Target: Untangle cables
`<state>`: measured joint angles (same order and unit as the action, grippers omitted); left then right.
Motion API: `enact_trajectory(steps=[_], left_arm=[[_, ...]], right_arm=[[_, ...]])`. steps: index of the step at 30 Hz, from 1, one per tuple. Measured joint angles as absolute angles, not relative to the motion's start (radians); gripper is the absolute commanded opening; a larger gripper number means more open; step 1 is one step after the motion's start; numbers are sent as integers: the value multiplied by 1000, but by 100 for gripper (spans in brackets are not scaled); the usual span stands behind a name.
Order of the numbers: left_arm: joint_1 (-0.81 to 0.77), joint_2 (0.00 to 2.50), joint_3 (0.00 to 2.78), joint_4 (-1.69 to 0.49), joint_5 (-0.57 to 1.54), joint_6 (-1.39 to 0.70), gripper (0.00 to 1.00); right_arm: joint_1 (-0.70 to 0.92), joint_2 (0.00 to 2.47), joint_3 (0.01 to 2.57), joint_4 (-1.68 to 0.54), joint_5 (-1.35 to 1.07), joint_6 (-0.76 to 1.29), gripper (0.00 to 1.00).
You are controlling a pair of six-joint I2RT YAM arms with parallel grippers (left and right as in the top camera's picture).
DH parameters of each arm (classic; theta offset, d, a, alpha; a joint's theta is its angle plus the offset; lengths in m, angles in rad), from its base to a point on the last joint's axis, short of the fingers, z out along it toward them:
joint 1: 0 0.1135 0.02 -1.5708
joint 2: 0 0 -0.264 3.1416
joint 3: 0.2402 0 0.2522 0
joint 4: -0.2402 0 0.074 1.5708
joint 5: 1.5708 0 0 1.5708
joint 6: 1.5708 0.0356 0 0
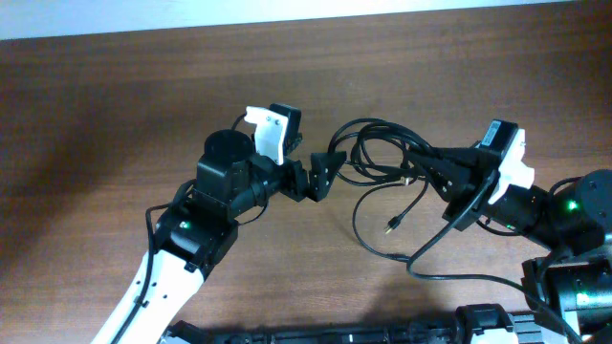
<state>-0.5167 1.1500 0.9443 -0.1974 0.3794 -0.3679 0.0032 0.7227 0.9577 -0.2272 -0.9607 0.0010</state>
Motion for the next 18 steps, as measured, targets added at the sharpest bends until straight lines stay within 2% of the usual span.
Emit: enact_trajectory(steps=[13,18], left_arm=[[-517,1150,944,-202,393,-395,99],[-517,1160,944,-117,397,-405,99]], right_arm=[[3,723,958,-196,-1000,1,4],[3,723,958,-178,-1061,1,4]])
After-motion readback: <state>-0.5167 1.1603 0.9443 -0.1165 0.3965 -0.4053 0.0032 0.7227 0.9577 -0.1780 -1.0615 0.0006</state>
